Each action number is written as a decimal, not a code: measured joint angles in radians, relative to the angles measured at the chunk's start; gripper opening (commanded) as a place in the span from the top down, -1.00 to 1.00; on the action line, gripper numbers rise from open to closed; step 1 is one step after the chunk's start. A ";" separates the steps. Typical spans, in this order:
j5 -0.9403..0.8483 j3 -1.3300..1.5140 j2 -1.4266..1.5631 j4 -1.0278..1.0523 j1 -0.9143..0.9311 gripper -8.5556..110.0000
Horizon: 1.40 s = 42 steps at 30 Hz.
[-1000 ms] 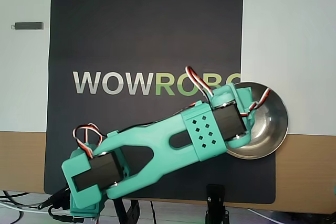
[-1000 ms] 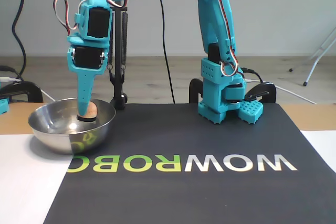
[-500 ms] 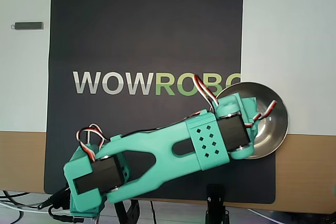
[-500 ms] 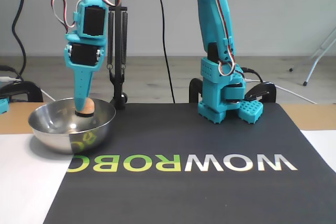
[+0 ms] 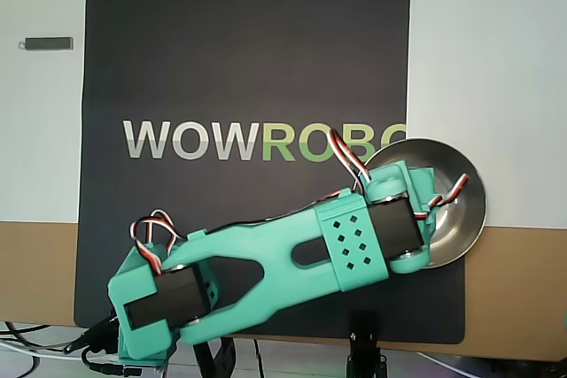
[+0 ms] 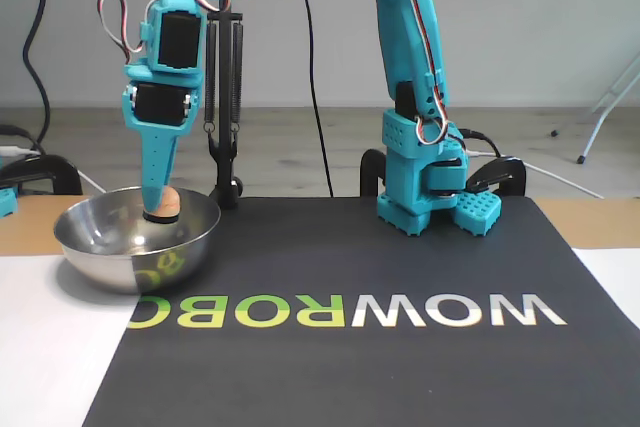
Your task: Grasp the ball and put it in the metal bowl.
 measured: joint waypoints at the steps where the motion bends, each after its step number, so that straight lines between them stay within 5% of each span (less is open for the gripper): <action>1: 0.000 0.000 0.000 0.000 0.003 0.19; 42: -0.003 -0.005 -0.060 -0.020 0.006 0.19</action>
